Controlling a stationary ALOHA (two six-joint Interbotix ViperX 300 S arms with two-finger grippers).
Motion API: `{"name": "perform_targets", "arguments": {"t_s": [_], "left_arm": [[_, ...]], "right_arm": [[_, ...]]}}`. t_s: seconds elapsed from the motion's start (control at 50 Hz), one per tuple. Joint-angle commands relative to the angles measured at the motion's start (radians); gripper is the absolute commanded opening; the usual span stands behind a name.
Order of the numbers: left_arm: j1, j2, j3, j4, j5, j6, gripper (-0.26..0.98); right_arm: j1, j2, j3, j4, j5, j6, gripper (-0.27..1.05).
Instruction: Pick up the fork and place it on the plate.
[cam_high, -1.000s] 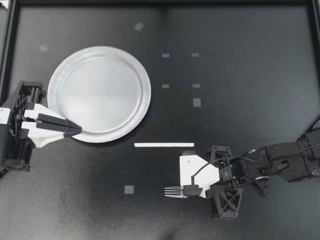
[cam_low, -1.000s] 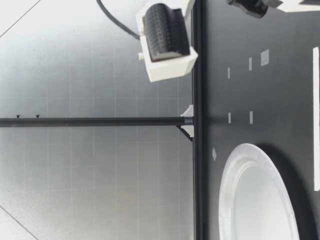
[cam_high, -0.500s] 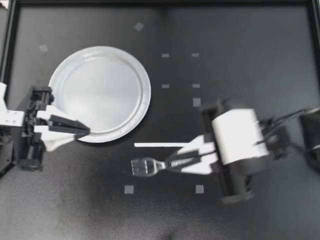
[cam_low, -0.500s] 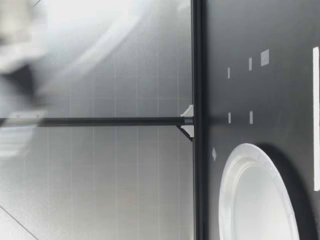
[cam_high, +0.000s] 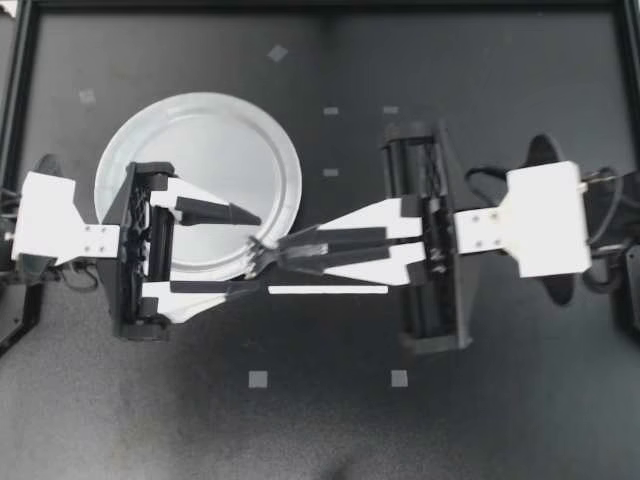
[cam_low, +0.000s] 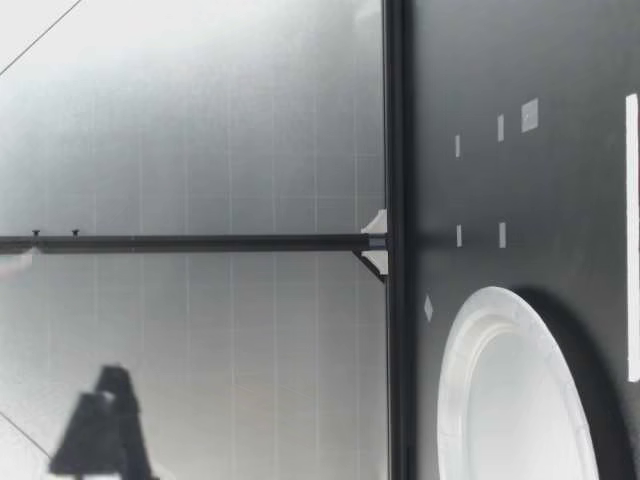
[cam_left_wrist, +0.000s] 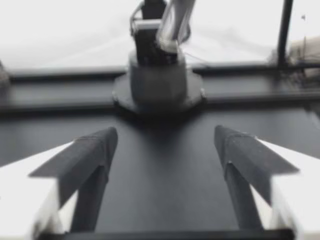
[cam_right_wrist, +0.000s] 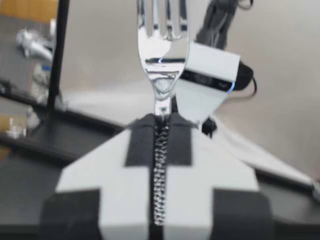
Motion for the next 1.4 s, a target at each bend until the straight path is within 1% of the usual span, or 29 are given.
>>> {"name": "perform_targets", "arguments": {"t_s": [0.0, 0.12, 0.28, 0.5, 0.6, 0.92, 1.06, 1.28, 1.38], "left_arm": [[0.000, 0.006, -0.032, 0.002, -0.071, 0.011, 0.65], [0.000, 0.018, -0.046, 0.002, -0.081, 0.011, 0.64], [0.000, 0.040, -0.063, 0.003, -0.089, 0.011, 0.64], [-0.020, 0.061, -0.066, 0.003, -0.083, 0.011, 0.64], [-0.028, 0.057, -0.055, 0.003, -0.081, 0.008, 0.64], [-0.028, 0.026, -0.029, 0.003, -0.083, 0.003, 0.63], [-0.028, 0.026, -0.035, 0.000, -0.087, 0.000, 0.53], [-0.028, 0.031, -0.034, 0.000, -0.087, -0.012, 0.30], [-0.028, 0.031, -0.032, 0.000, -0.089, -0.012, 0.16]], "right_arm": [[-0.014, 0.069, -0.015, 0.002, -0.166, 0.000, -0.04], [-0.025, 0.124, -0.018, 0.002, -0.264, -0.003, -0.04], [-0.032, 0.175, -0.034, 0.002, -0.324, -0.008, -0.04], [-0.049, 0.164, -0.035, 0.000, -0.314, -0.017, -0.04], [-0.049, 0.153, -0.034, -0.002, -0.296, -0.044, -0.04], [-0.049, 0.147, -0.025, 0.000, -0.293, -0.054, -0.04], [-0.049, 0.152, -0.025, 0.000, -0.299, -0.054, -0.04], [-0.049, 0.150, -0.025, 0.000, -0.305, -0.057, -0.04], [-0.049, 0.156, -0.025, 0.000, -0.307, -0.055, -0.04]]}}
